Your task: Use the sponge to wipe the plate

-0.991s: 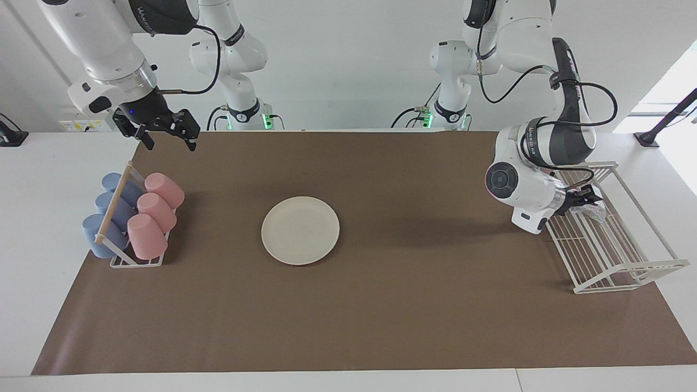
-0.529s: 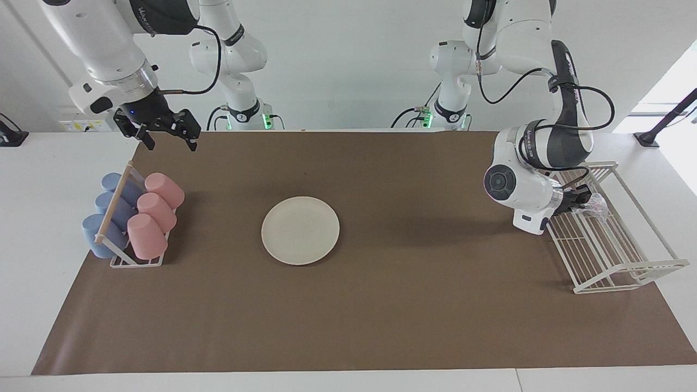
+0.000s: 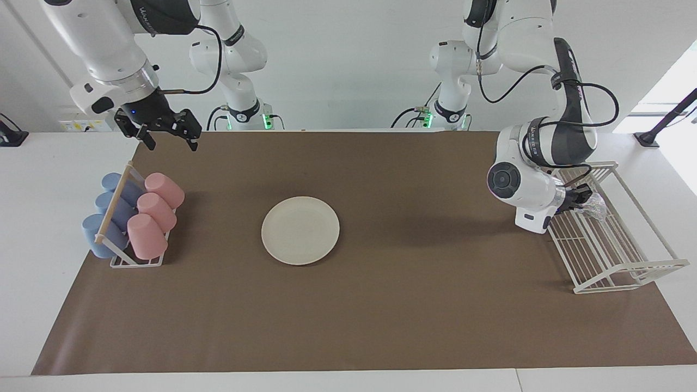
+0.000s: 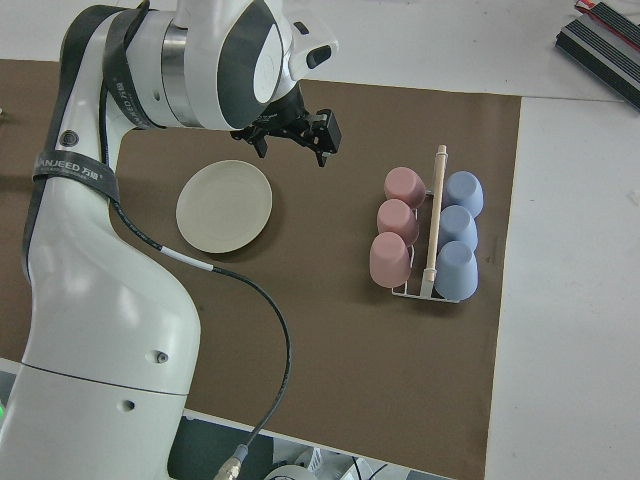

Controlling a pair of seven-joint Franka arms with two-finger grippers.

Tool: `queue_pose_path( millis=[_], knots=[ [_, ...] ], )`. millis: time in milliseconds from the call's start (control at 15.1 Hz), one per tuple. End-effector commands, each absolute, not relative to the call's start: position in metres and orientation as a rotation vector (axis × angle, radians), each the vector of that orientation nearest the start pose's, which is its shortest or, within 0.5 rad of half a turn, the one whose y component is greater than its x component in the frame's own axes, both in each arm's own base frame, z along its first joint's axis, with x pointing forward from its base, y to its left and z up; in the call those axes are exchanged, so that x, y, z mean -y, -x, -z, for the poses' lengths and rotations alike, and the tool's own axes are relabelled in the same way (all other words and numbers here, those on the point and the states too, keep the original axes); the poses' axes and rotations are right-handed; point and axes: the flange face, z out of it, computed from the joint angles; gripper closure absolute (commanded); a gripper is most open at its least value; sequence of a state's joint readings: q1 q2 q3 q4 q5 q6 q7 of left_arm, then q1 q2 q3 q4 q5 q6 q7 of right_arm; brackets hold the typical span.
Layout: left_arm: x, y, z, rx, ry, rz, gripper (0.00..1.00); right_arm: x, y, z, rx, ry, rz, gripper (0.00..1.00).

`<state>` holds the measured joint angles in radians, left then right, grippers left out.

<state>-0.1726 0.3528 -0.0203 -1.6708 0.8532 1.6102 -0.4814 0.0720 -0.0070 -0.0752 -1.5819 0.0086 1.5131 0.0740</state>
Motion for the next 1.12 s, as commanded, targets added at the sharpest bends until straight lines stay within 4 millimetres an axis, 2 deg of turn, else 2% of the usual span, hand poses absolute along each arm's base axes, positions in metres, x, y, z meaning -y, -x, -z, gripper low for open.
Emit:
queue_pose_path(
  millis=[0,66,198,264,397,463,529,595,727,991,1057],
  knots=[
    [0.053,-0.631,-0.462,0.257,2.441,-0.121,1.00,-0.004,-0.542,-0.621,-0.283,3.111,-0.082,0.00],
    [0.061,-0.629,-0.481,0.331,2.544,-0.170,1.00,-0.012,-0.541,-0.622,-0.352,3.106,-0.090,0.00],
    [0.081,-0.623,-0.501,0.403,2.690,-0.250,1.00,-0.019,-0.540,-0.622,-0.460,3.093,-0.089,0.00],
    [0.093,-0.620,-0.508,0.424,2.768,-0.287,1.00,-0.026,-0.540,-0.622,-0.505,3.088,-0.090,0.00],
    [0.105,-0.614,-0.520,0.564,2.936,-0.373,1.00,-0.038,-0.539,-0.623,-0.625,3.064,-0.090,0.00],
    [0.109,-0.609,-0.537,0.618,3.010,-0.369,1.00,-0.048,-0.538,-0.623,-0.692,3.048,-0.093,0.00],
    [0.105,-0.608,-0.546,0.664,3.088,-0.398,1.00,-0.059,-0.537,-0.623,-0.782,3.017,-0.108,0.00],
    [0.094,-0.609,-0.554,0.741,3.185,-0.438,1.00,-0.068,-0.534,-0.623,-0.881,2.977,-0.129,0.00],
    [0.085,-0.601,-0.556,0.819,3.348,-0.591,1.00,-0.105,-0.524,-0.630,-1.072,2.915,-0.131,0.00],
    [0.092,-0.572,-0.546,0.681,3.678,-0.817,1.00,-0.192,-0.491,-0.637,-1.502,2.752,-0.145,0.00],
    [0.094,-0.564,-0.540,0.656,3.735,-0.847,1.00,-0.207,-0.484,-0.637,-1.595,2.705,-0.143,0.00]
  ],
)
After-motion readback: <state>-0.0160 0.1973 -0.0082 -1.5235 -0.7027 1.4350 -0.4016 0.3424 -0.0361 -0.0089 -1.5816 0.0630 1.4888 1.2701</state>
